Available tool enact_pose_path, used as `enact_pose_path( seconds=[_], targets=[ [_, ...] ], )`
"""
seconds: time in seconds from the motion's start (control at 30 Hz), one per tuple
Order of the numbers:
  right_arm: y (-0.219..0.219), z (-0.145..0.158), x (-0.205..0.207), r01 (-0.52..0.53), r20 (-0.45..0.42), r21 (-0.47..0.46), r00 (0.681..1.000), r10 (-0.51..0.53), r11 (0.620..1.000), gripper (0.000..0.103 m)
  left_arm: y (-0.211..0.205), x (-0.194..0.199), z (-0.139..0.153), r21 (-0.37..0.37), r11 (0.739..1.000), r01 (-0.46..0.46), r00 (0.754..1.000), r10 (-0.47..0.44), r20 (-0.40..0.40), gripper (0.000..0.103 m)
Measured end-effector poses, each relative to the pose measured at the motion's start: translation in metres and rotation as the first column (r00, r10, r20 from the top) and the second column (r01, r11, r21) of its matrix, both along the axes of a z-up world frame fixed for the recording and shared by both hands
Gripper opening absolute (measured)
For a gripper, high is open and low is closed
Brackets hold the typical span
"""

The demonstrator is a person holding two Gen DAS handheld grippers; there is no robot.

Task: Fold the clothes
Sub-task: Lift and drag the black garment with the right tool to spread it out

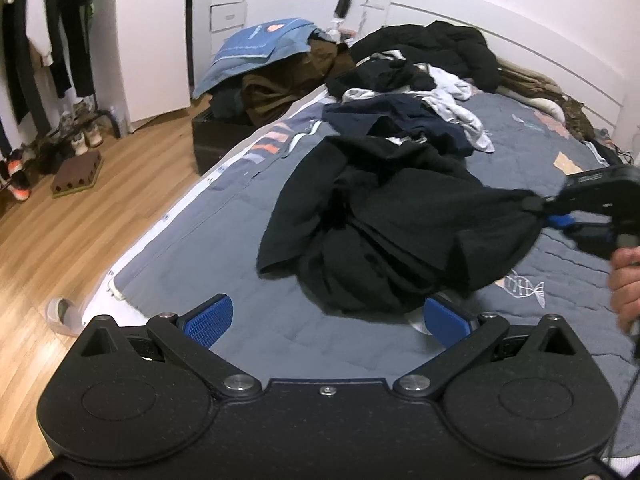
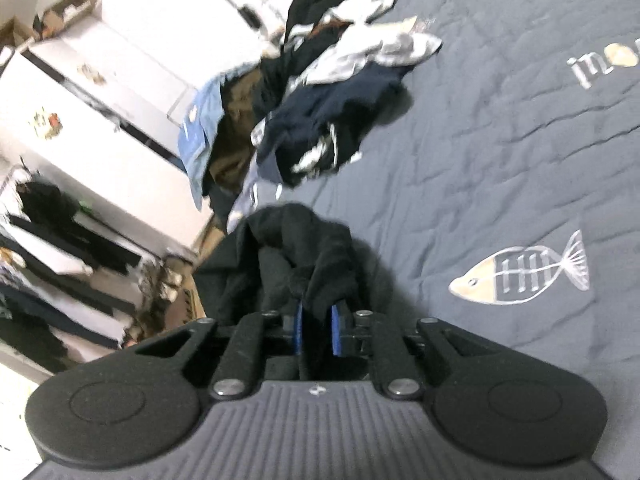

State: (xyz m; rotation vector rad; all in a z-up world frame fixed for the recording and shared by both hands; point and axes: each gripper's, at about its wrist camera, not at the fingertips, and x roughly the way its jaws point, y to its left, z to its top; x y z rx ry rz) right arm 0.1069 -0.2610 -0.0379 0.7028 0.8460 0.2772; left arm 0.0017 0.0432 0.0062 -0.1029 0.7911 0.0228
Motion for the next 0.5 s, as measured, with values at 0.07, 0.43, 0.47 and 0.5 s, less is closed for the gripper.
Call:
enact_pose_path(
  seconds=[0.07,0.43,0.47,0.5],
  targets=[
    [-0.024,0.015,-0.010,0.031,0.025,0.019,0.999,-0.031,0.999,0.013,-0.006,0.000,0.002,0.004,1.000,0.014,1.000,-0.014,0.008,0.103],
    [-0.167,0.078,-0.065,0.161,0.110,-0.022,0.981,-0.158,0.987,0.012,-0.064,-0.008,0.000,0.045,0.984,0.170,0.985,-0.171,0.022,0.103],
    [-0.180,0.076,-0.070,0.185,0.106,-0.022,0.978,-0.182,0.982,0.012,-0.071,-0.009,-0.002,0.046,0.982,0.185,0.982,-0.186,0.020,0.103],
    [-0.193,0.075,-0.075,0.208,0.103,-0.024,0.973,-0.205,0.978,0.012,-0.077,-0.011,-0.003,0.046,0.979,0.201,0.979,-0.202,0.017,0.103]
  ],
)
